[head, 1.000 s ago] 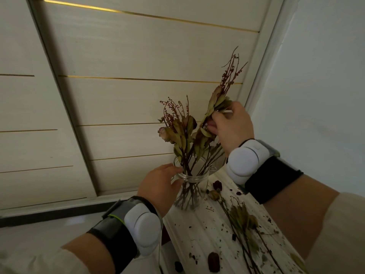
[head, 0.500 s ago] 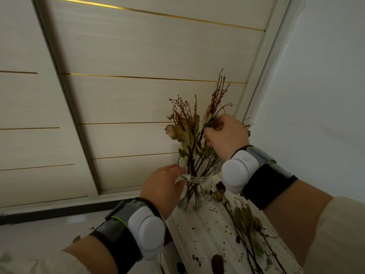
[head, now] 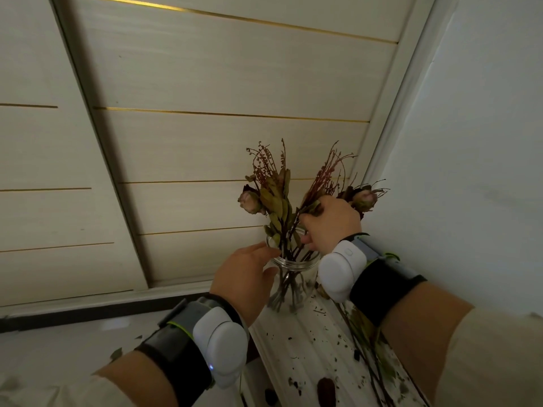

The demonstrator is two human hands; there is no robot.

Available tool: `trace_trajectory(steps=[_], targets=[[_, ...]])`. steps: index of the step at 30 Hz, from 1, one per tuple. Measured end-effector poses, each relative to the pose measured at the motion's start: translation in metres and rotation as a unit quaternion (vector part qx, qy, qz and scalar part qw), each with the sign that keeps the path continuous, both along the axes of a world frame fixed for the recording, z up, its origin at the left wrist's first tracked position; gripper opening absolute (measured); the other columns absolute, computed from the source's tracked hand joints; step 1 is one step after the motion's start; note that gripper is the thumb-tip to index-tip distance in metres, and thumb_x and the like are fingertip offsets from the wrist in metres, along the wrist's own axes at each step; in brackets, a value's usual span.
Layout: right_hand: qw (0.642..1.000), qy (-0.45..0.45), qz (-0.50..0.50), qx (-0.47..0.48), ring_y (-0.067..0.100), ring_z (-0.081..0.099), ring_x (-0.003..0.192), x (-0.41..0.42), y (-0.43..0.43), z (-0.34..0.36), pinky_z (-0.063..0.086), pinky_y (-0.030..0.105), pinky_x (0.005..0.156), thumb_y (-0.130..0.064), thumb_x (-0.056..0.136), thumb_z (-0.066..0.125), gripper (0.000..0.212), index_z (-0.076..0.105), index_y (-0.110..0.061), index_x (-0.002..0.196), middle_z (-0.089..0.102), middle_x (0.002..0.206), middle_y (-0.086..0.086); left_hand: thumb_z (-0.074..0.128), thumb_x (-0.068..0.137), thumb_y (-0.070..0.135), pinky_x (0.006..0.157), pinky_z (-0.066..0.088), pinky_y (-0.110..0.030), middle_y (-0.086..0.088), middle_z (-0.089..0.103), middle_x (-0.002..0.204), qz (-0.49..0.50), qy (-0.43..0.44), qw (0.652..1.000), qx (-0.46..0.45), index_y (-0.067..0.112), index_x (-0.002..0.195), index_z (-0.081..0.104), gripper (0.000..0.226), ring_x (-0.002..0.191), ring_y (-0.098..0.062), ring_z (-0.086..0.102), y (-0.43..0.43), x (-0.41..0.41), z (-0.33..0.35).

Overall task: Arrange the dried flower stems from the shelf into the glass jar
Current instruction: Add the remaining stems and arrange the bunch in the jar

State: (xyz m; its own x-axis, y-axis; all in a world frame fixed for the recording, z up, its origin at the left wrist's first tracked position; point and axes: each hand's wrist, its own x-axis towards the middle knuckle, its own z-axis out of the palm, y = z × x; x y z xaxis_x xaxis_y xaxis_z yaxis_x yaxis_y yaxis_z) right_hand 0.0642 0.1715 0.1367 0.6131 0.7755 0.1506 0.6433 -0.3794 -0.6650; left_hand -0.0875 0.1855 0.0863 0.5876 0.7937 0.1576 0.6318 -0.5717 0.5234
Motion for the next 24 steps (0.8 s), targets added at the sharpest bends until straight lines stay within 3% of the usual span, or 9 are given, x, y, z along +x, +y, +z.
trace_trajectory(steps=[5, 9, 12, 15, 18, 24], targets=[[1.000, -0.001, 0.012, -0.007, 0.036, 0.069, 0.076, 0.001, 0.003, 0.009, 0.058, 0.048, 0.074, -0.018, 0.082, 0.054, 0.019, 0.063, -0.002, 0.078, 0.071, 0.080, 0.018, 0.044, 0.097, 0.028, 0.110, 0.029, -0.021, 0.010, 0.039, 0.148, 0.001, 0.003, 1.000, 0.008, 0.035, 0.135, 0.045, 0.039, 0.134, -0.010, 0.038, 0.000, 0.001, -0.002], [0.999, -0.029, 0.005, -0.025, 0.035, 0.068, 0.082, -0.002, 0.007, 0.012, 0.058, 0.045, 0.075, -0.018, 0.083, 0.055, 0.013, 0.056, -0.007, 0.075, 0.070, 0.088, 0.018, 0.044, 0.097, 0.027, 0.109, 0.029, -0.022, 0.011, 0.039, 0.147, 0.000, 0.005, 1.000, 0.013, 0.034, 0.136, 0.044, 0.040, 0.134, -0.011, 0.038, -0.001, 0.002, -0.001], [0.998, -0.022, 0.013, -0.049, 0.035, 0.068, 0.084, -0.006, 0.007, 0.006, 0.058, 0.043, 0.077, -0.019, 0.086, 0.055, 0.021, 0.050, -0.011, 0.067, 0.070, 0.091, 0.019, 0.044, 0.097, 0.026, 0.110, 0.029, -0.022, 0.011, 0.039, 0.147, 0.003, 0.005, 1.000, 0.017, 0.034, 0.136, 0.044, 0.039, 0.134, -0.011, 0.038, -0.001, 0.003, -0.001], [0.999, 0.019, 0.008, -0.046, 0.035, 0.068, 0.082, -0.005, 0.006, 0.000, 0.057, 0.044, 0.079, -0.026, 0.085, 0.059, 0.022, 0.059, -0.005, 0.078, 0.070, 0.089, 0.019, 0.044, 0.097, 0.027, 0.110, 0.029, -0.023, 0.011, 0.039, 0.148, 0.005, 0.010, 1.000, 0.015, 0.034, 0.136, 0.044, 0.040, 0.134, -0.011, 0.038, -0.002, 0.003, -0.001], [0.997, 0.076, -0.009, -0.021, 0.033, 0.071, 0.073, -0.005, -0.002, 0.002, 0.059, 0.042, 0.074, -0.032, 0.082, 0.064, 0.024, 0.057, -0.010, 0.080, 0.073, 0.080, 0.016, 0.045, 0.096, 0.030, 0.110, 0.028, -0.022, 0.011, 0.039, 0.147, 0.008, 0.010, 1.000, 0.015, 0.034, 0.135, 0.045, 0.039, 0.135, -0.011, 0.037, -0.003, 0.003, -0.001], [0.997, 0.073, -0.009, 0.013, 0.026, 0.071, 0.060, -0.006, -0.017, 0.015, 0.061, 0.038, 0.063, -0.027, 0.086, 0.061, 0.028, 0.047, -0.007, 0.099, 0.071, 0.076, 0.013, 0.046, 0.096, 0.035, 0.109, 0.029, -0.023, 0.009, 0.041, 0.146, 0.029, 0.007, 1.000, 0.002, 0.031, 0.134, 0.047, 0.039, 0.134, -0.012, 0.039, -0.008, 0.005, 0.003]])
